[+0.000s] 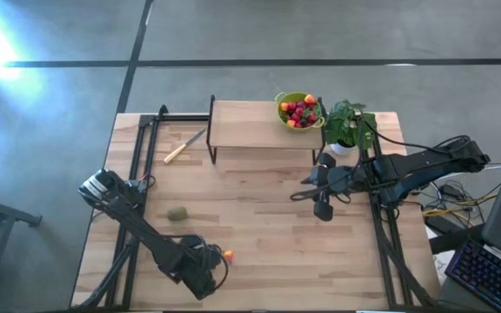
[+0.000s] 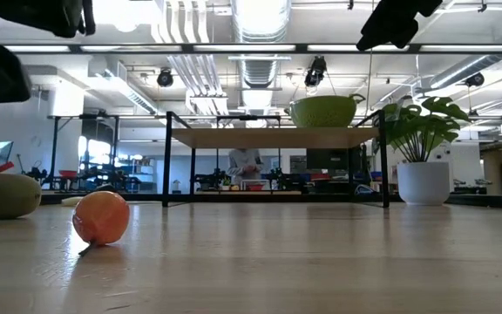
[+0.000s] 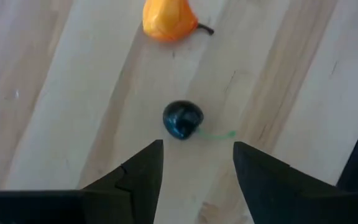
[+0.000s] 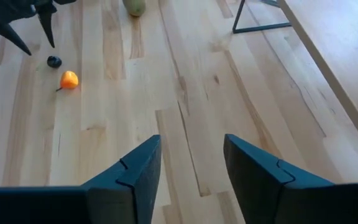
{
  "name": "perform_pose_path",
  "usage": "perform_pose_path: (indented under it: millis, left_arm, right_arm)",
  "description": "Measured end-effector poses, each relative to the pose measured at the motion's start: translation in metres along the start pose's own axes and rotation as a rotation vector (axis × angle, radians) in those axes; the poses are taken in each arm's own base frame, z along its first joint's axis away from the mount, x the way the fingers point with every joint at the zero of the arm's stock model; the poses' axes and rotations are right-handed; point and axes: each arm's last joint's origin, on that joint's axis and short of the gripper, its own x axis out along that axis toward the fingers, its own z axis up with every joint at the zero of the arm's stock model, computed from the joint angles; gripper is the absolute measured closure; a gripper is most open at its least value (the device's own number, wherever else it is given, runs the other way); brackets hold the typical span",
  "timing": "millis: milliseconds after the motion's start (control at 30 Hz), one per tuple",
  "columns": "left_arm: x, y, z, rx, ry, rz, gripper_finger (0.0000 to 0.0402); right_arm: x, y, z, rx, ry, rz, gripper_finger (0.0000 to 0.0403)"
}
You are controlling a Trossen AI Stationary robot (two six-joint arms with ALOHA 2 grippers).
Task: Build produce basket
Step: Put the black cherry into the green basket
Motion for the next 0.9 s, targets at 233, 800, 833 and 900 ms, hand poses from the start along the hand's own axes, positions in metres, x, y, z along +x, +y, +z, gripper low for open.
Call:
perform_pose_path:
  millis: [233, 800, 833, 900]
  left_arm:
    - [0.003, -0.004, -0.01, -0.115, 0.018, 0.002, 0.0202]
    - [0.018, 0.0, -0.014, 0.029, 0.006, -0.057, 0.0202]
    - [0.018, 0.0, -0.014, 0.097, 0.015, -0.063, 0.0202]
    - [0.018, 0.0, -0.015, 0.248, 0.018, -0.066, 0.0203]
  right_arm:
    - [0.0, 0.0, 0.0, -0.001, 0.002, -0.001, 0.0224]
    - [0.0, 0.0, 0.0, -0.001, 0.0, 0.0, 0.0262]
    - [0.0, 0.0, 0.0, 0.0, 0.0, 0.0, 0.0264]
    - [0.0, 0.0, 0.0, 0.0, 0.0, 0.0, 0.0268]
